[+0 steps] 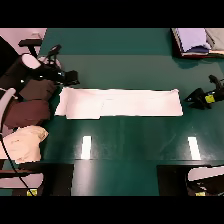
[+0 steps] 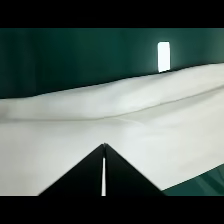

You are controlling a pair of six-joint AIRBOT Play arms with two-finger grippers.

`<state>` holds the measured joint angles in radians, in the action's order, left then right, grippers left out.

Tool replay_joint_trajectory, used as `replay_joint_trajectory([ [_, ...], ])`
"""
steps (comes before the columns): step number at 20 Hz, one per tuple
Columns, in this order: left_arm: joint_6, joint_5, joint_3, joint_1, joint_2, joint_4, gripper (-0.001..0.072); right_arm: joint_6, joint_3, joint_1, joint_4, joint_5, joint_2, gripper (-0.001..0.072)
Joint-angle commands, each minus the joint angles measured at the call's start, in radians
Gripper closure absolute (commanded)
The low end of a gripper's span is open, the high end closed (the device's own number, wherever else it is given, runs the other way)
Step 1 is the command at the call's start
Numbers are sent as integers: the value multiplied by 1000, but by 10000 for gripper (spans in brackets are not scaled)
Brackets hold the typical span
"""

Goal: Fold the shirts.

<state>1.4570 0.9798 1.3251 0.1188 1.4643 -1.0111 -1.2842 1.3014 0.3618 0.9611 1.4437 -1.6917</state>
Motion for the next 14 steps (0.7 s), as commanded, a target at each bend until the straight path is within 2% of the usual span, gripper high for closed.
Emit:
replay_joint_trajectory([
  [1, 60, -85, 2, 122, 23, 1, 683, 57, -50, -28, -81, -10, -56, 184],
  [4, 119, -127, 5, 201, 60, 1, 683, 70, -5, -109, -80, -13, -103, 311],
  [6, 146, -159, 12, 242, 93, 5, 684, 70, 37, -153, -79, -10, -113, 620],
  [7, 152, -177, 20, 260, 116, 8, 684, 70, 64, -169, -80, 1, -109, 699],
  [12, 151, -188, 115, 336, 248, 27, 684, 40, 194, -220, -83, 35, 42, 699],
  [14, 150, -184, 172, 359, 312, 27, 684, 35, 252, -249, -142, 38, 118, 699],
])
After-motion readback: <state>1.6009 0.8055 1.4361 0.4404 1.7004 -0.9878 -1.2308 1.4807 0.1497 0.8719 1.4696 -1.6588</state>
